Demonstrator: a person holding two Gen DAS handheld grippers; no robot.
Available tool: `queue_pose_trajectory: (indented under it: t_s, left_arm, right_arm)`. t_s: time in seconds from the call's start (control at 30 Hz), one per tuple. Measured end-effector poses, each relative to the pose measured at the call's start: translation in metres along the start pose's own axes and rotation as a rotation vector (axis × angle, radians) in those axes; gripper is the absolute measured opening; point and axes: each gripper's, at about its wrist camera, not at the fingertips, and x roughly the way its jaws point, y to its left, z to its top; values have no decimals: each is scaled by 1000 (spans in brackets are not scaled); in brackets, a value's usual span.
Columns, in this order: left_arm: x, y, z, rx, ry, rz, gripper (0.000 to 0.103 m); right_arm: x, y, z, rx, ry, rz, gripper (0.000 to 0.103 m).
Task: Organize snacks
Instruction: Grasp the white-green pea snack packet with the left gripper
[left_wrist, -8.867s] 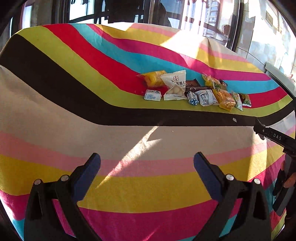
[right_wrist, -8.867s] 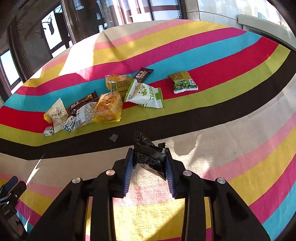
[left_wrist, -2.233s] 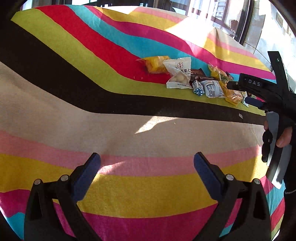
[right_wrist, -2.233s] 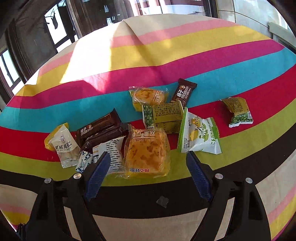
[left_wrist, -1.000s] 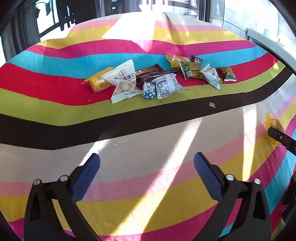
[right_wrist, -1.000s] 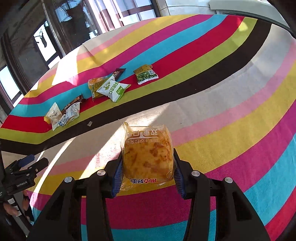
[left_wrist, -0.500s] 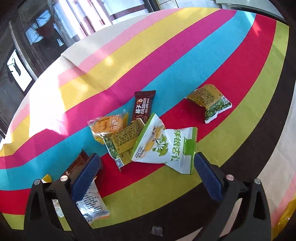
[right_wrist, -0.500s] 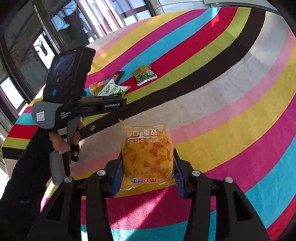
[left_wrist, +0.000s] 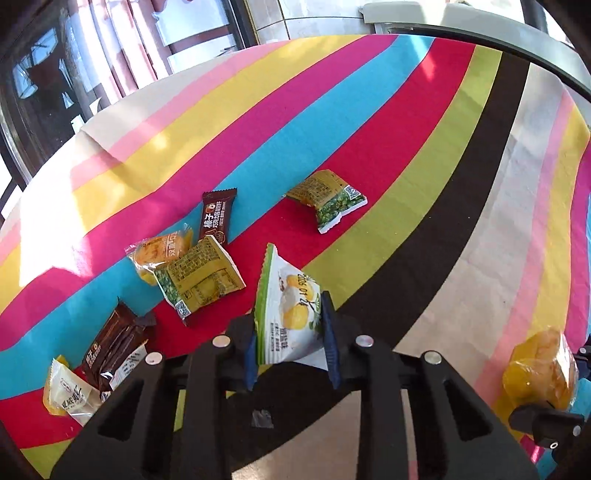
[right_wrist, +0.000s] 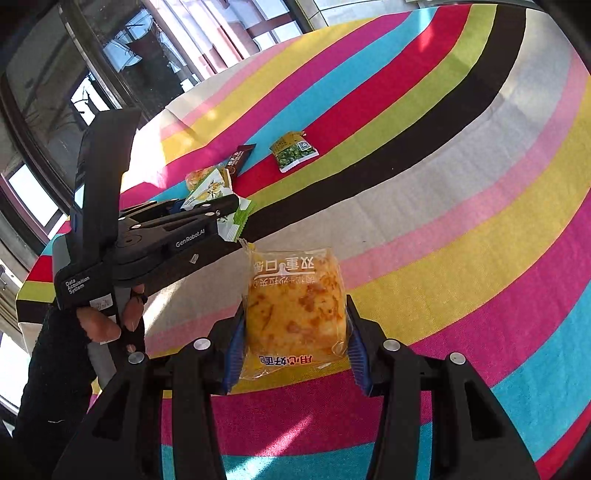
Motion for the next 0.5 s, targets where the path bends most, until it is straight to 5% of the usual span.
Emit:
queue_pose_trajectory:
  t_s: [0.17, 0.5]
  left_arm:
    - [-46, -1, -44, -67, -21, -64, 28]
    - [-72, 30, -87, -289, -11, -151, 28]
  right_arm:
    - [0, 0, 0, 0, 0, 2, 47]
    - [1, 1, 1, 1, 1, 1, 46]
